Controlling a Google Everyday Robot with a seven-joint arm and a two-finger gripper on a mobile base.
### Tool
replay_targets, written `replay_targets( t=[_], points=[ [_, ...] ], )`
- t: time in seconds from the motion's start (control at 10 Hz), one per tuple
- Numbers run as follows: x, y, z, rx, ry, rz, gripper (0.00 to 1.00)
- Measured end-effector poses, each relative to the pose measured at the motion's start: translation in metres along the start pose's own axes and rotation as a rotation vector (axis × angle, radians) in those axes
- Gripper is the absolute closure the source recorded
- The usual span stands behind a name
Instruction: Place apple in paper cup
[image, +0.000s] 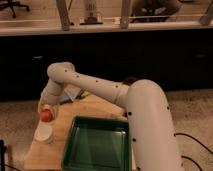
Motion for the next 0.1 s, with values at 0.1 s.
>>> replay_targets(
  t=[0.1],
  points=[
    [-0.0053,-0.0029,0.0028,-0.008,-0.008,-0.020,1.00]
  ],
)
